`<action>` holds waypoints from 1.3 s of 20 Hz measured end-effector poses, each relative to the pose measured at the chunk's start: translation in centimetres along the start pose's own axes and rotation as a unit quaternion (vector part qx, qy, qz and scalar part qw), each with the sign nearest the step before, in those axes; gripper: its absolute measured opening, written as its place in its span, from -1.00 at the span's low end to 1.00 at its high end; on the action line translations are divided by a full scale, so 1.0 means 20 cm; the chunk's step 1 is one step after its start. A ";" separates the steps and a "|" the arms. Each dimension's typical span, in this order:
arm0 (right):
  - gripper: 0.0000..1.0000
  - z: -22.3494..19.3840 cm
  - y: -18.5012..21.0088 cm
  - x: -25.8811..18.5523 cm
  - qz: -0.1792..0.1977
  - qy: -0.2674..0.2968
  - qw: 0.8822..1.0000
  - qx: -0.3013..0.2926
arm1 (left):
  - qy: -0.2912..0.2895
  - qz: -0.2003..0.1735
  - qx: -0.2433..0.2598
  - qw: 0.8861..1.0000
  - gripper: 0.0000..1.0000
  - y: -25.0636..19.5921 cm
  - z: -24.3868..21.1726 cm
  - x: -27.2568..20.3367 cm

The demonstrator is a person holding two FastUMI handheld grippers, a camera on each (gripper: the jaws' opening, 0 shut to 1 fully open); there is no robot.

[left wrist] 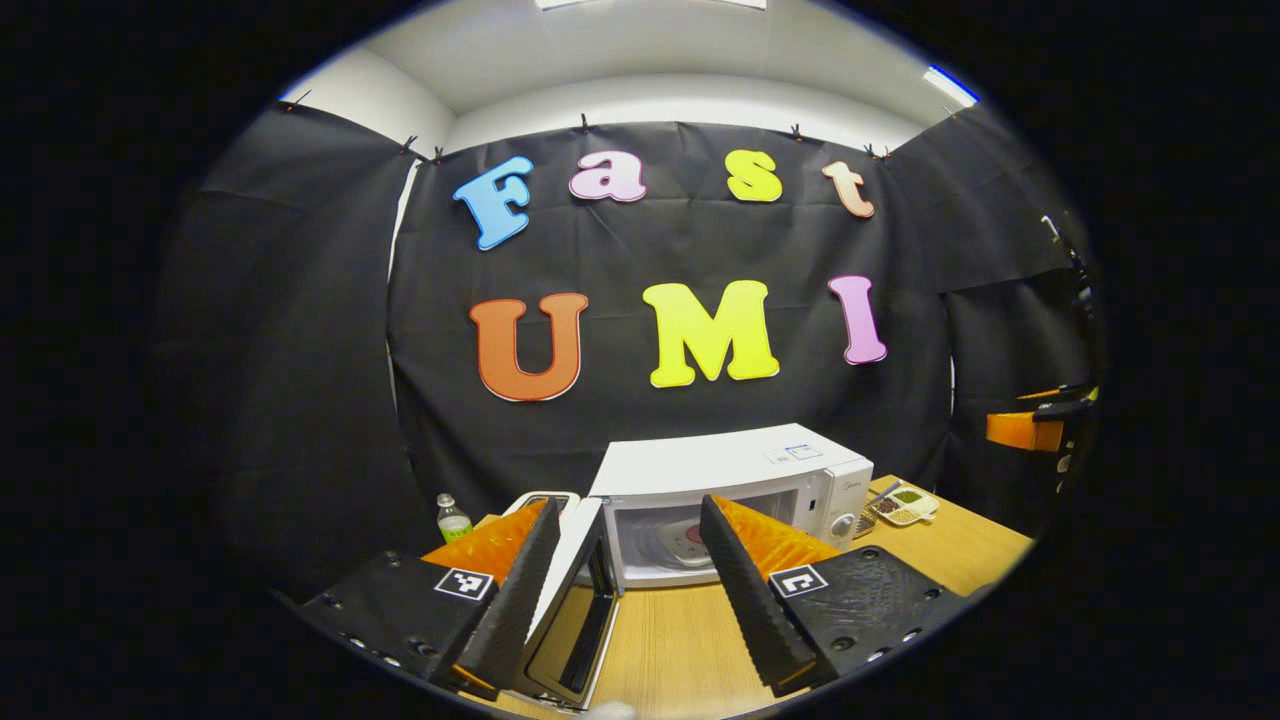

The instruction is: Open the microwave oven with the left hand, put the food in, and close the microwave oven.

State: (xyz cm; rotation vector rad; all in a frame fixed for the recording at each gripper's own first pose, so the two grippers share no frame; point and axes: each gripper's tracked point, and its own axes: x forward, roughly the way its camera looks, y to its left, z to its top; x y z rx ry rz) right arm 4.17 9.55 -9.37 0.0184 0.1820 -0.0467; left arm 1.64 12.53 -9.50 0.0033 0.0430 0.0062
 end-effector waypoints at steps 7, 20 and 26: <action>1.00 -0.02 0.02 -0.05 0.004 0.016 1.000 0.013 | -0.007 0.033 0.009 0.999 -1.00 0.16 -0.05 -0.05; 0.83 -0.07 0.05 -0.12 0.008 0.039 0.999 0.015 | 0.068 0.154 0.023 0.985 -0.99 0.87 -0.59 -0.31; 0.83 -0.14 0.08 -0.14 0.009 0.065 0.997 0.037 | 0.102 0.145 0.021 0.984 -1.00 0.86 -0.83 -0.31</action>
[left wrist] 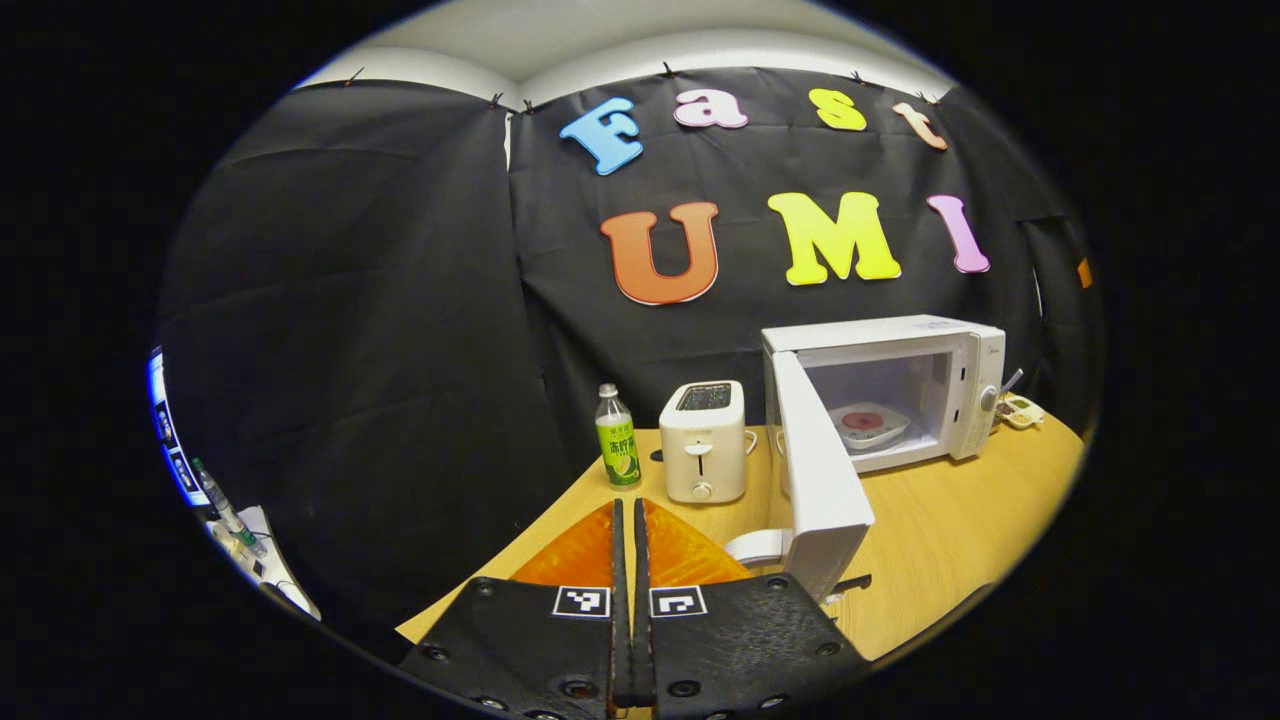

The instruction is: Open the microwave oven with the left hand, put the food in, and close the microwave oven.

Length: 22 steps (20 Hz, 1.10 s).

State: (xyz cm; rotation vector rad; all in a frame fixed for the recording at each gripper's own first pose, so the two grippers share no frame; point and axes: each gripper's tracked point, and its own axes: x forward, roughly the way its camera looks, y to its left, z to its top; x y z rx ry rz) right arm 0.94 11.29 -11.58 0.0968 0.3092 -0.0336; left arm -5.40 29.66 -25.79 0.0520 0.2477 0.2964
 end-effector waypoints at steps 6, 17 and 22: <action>0.83 -0.01 0.01 -0.01 0.009 0.015 1.000 0.011 | 0.005 -0.023 0.005 1.000 -0.99 -0.10 -0.05 0.02; 0.83 0.06 0.00 -0.02 0.018 0.012 1.000 -0.006 | -0.003 -0.098 -0.020 0.995 -0.99 -0.58 -0.02 -0.04; 1.00 0.07 -0.02 -0.01 0.026 0.015 0.999 -0.020 | -0.009 -0.147 -0.015 0.989 -1.00 -0.89 0.02 -0.05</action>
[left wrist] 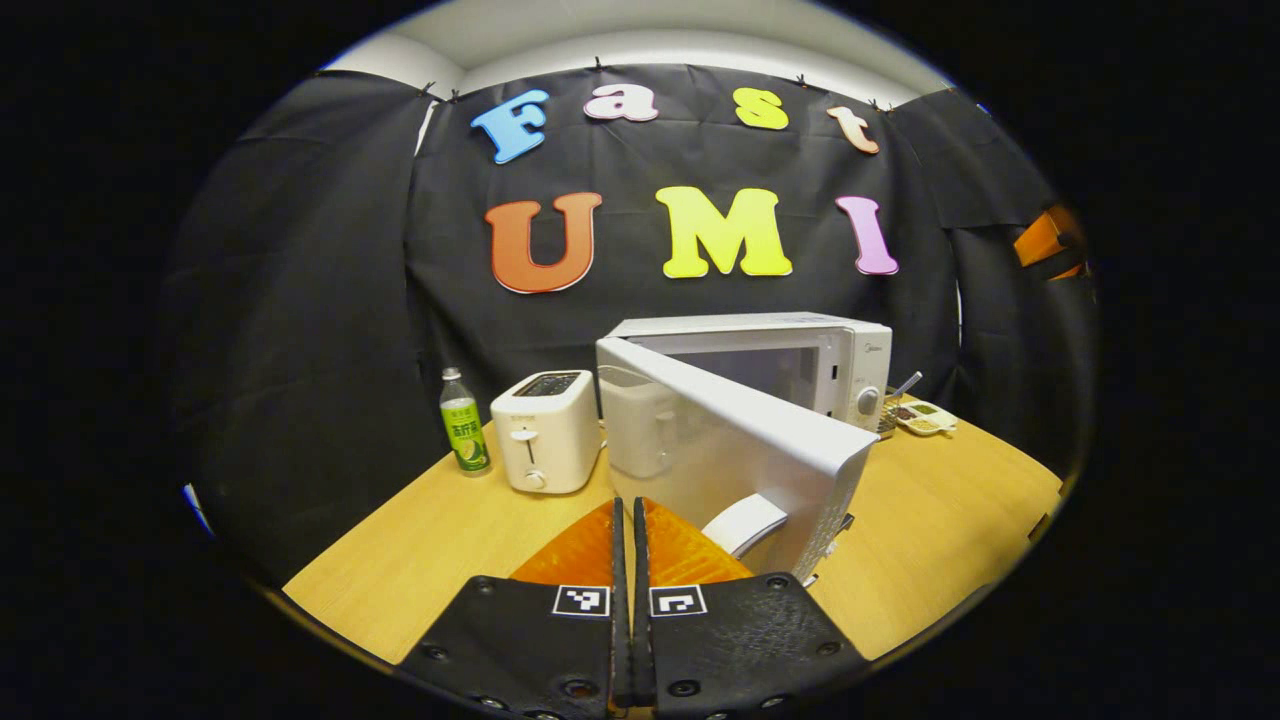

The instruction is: Open the microwave oven with the left hand, put the food in, and close the microwave oven.

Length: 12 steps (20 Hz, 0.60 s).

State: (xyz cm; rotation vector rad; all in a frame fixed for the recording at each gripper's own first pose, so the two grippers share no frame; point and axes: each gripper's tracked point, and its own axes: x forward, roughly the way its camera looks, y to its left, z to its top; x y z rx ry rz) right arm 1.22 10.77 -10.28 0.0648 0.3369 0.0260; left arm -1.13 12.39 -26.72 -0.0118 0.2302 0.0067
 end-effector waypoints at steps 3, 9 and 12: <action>1.00 0.02 -0.06 0.02 0.000 0.003 1.000 -0.004 | -0.004 -0.026 0.011 1.000 -1.00 -0.16 0.03 0.05; 0.83 0.05 -0.16 0.08 0.002 0.009 1.000 -0.007 | -0.013 -0.067 0.016 0.998 -0.99 -0.45 0.09 0.20; 1.00 0.07 -0.22 0.12 0.002 0.008 1.000 -0.008 | -0.015 -0.082 0.018 0.996 -0.99 -0.57 0.12 0.27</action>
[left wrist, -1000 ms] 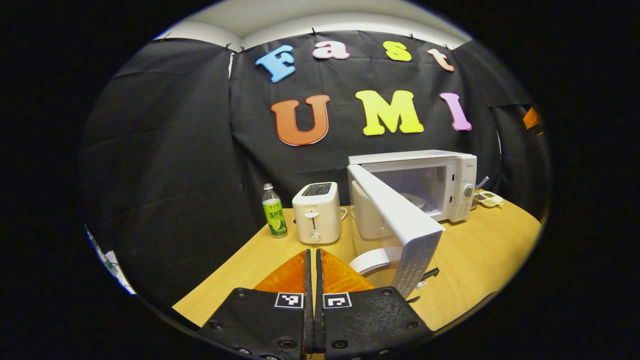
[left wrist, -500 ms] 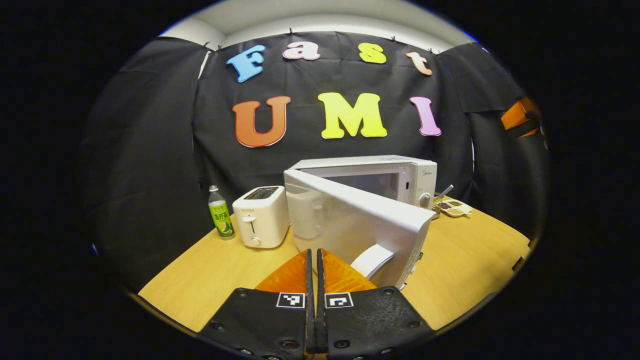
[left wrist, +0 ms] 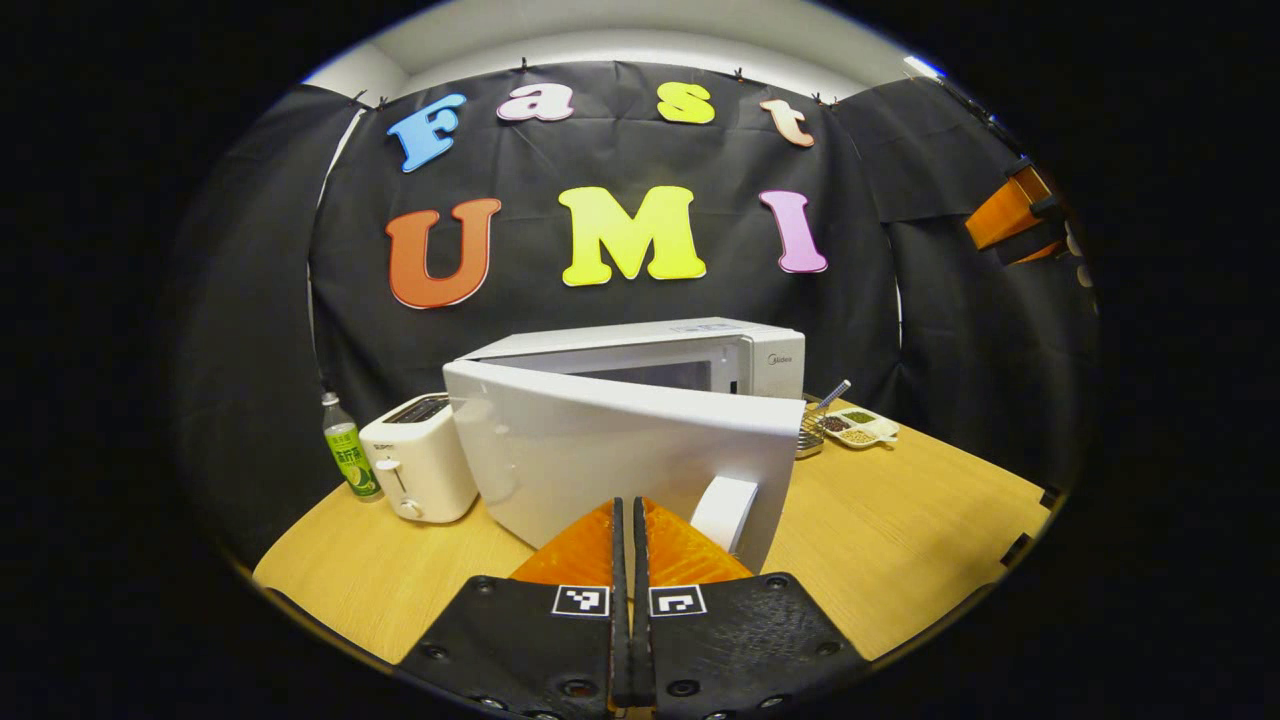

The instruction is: Open the microwave oven with the left hand, put the food in, and close the microwave oven.

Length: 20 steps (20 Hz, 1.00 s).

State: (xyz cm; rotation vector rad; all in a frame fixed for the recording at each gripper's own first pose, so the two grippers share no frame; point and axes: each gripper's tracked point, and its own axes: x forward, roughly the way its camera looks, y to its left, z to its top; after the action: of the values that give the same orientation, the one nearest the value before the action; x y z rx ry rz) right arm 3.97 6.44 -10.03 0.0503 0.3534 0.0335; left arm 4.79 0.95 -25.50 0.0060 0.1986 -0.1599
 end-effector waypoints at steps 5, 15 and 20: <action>0.83 0.03 -0.07 0.09 0.004 0.002 1.000 -0.001 | -0.004 -0.013 0.010 1.000 -0.99 -0.13 0.05 0.19; 1.00 0.03 -0.22 0.20 -0.007 0.015 1.000 0.002 | -0.009 -0.022 0.010 1.000 -1.00 -0.27 0.11 0.56; 0.83 0.02 -0.25 0.23 -0.008 0.024 1.000 0.004 | -0.010 -0.022 0.008 1.000 -1.00 -0.30 0.13 0.69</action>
State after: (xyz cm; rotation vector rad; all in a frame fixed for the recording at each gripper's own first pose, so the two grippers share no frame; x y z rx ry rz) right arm 8.60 1.54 -11.44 0.0554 0.4015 0.0178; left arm 17.69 -7.18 -25.67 0.0161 0.1768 -0.2060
